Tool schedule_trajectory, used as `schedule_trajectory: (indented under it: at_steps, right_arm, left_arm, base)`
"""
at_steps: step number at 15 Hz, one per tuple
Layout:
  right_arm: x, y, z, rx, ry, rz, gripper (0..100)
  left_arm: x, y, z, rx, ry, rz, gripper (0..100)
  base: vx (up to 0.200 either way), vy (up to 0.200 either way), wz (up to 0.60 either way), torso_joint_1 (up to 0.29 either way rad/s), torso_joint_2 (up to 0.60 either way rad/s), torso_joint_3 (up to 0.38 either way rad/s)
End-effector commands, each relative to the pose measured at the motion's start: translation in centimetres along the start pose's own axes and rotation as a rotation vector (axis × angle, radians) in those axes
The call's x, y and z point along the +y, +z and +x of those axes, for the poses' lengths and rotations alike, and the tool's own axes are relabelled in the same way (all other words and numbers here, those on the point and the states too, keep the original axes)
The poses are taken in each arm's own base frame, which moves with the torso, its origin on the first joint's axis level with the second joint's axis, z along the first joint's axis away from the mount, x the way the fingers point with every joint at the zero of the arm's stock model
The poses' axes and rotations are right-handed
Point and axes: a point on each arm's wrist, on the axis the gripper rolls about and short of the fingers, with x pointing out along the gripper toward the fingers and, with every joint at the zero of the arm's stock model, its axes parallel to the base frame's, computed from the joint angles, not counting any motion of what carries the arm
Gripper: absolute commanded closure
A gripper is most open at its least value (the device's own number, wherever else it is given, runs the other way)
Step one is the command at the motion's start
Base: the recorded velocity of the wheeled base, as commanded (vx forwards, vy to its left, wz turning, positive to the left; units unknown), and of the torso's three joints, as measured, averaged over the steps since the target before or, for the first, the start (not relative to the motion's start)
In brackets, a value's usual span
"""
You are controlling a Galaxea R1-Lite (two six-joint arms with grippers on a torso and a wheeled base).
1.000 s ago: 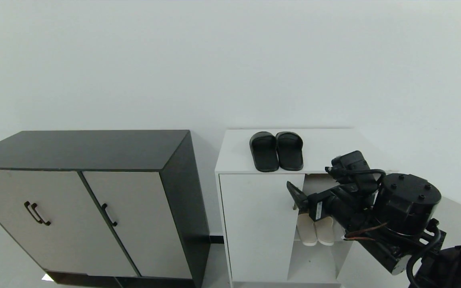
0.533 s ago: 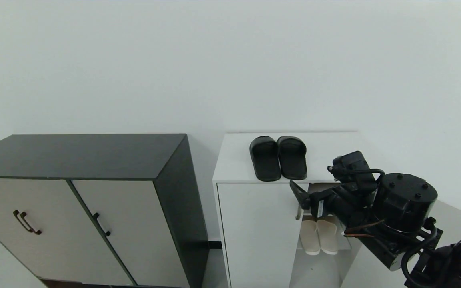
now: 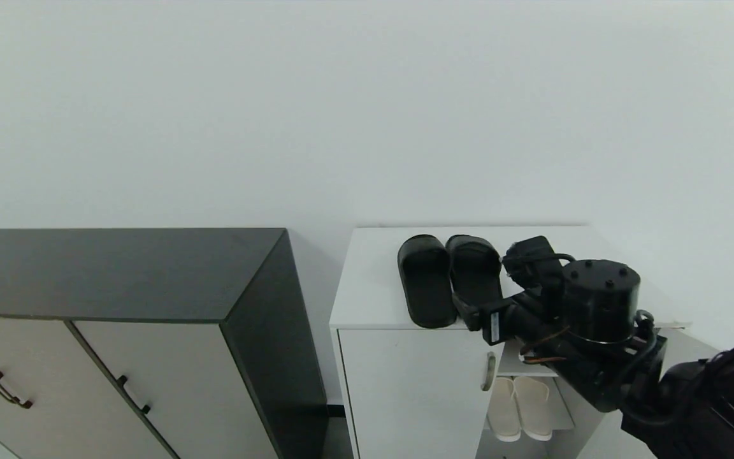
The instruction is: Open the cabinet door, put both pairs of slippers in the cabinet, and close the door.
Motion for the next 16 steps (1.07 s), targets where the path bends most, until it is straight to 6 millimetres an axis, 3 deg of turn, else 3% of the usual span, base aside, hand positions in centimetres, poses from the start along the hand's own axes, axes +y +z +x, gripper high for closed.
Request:
schedule_trajectory:
  at_steps: [1, 5, 8, 11, 16]
  right_arm:
    - [1.5, 2.2, 1.5, 0.012, -0.036, 0.044, 0]
    - [3.0, 3.6, 5.3, 0.081, -0.102, 0.132, 0]
    - [2.7, 2.5, 8.8, 0.109, -0.160, 0.137, 0]
    - [1.8, 0.9, 10.7, 0.134, -0.196, 0.133, 0]
    - [1.0, 0.2, 13.7, 0.116, -0.228, 0.145, 0]
  left_arm:
    - [0.0, 0.0, 0.0, 0.001, 0.000, 0.001, 100]
    - [0.0, 0.0, 0.0, 0.001, 0.000, -0.001, 100]
    - [0.0, 0.0, 0.0, 0.001, 0.000, -0.002, 100]
    - [0.0, 0.0, 0.0, 0.003, 0.000, -0.001, 100]
    - [0.0, 0.0, 0.0, 0.003, 0.000, -0.001, 100]
  base:
    - [0.000, 0.000, 0.00, 0.000, 0.00, 0.000]
    - [0.000, 0.000, 0.00, 0.000, 0.00, 0.000]
    - [0.000, 0.000, 0.00, 0.000, 0.00, 0.000]
    - [0.000, 0.000, 0.00, 0.000, 0.00, 0.000]
    - [0.000, 0.000, 0.00, 0.000, 0.00, 0.000]
